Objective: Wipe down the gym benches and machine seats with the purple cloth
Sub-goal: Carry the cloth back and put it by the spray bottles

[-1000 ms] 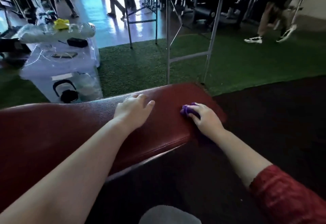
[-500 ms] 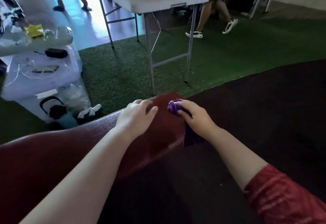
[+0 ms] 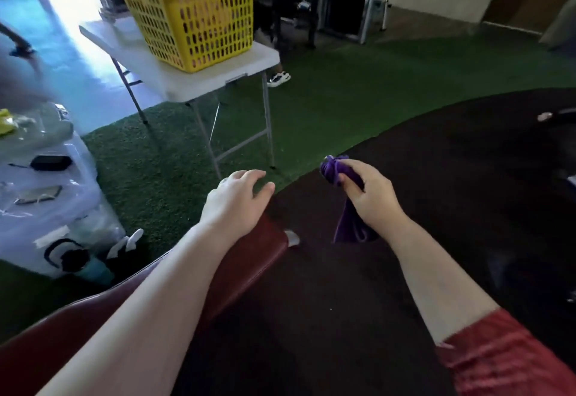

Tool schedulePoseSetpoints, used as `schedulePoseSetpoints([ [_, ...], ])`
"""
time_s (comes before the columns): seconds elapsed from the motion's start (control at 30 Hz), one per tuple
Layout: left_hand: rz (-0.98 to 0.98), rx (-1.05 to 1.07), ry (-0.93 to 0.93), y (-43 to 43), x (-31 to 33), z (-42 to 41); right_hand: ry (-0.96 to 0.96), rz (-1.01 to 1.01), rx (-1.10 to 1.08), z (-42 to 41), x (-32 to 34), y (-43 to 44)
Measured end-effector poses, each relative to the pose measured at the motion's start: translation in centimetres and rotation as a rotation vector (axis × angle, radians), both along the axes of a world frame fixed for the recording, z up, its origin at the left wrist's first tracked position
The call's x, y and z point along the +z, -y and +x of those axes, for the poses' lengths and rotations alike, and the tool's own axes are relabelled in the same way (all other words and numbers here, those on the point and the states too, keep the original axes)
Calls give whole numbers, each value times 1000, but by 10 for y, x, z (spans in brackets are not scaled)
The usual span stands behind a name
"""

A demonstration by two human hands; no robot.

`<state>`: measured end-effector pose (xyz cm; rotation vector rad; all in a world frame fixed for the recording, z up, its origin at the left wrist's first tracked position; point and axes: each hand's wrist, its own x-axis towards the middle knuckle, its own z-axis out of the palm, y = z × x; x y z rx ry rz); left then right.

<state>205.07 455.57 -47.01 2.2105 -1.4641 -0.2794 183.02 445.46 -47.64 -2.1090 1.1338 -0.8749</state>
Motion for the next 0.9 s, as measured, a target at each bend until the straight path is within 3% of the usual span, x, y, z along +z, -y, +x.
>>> schedulePoseSetpoints([
  [0.17,-26,-139,-48,24,91,-80,-4,3,-162,-95,95,-14],
  [0.33,-65,-274,-161,41,142,-163,36,76,-347,-179,151,-28],
  [0.57,-31,-446,-350,82,158,-264,121,137,-626,-277,181,-19],
  [0.9,-19,-624,-376,194,146,-342,141,141,-784,-348,179,56],
])
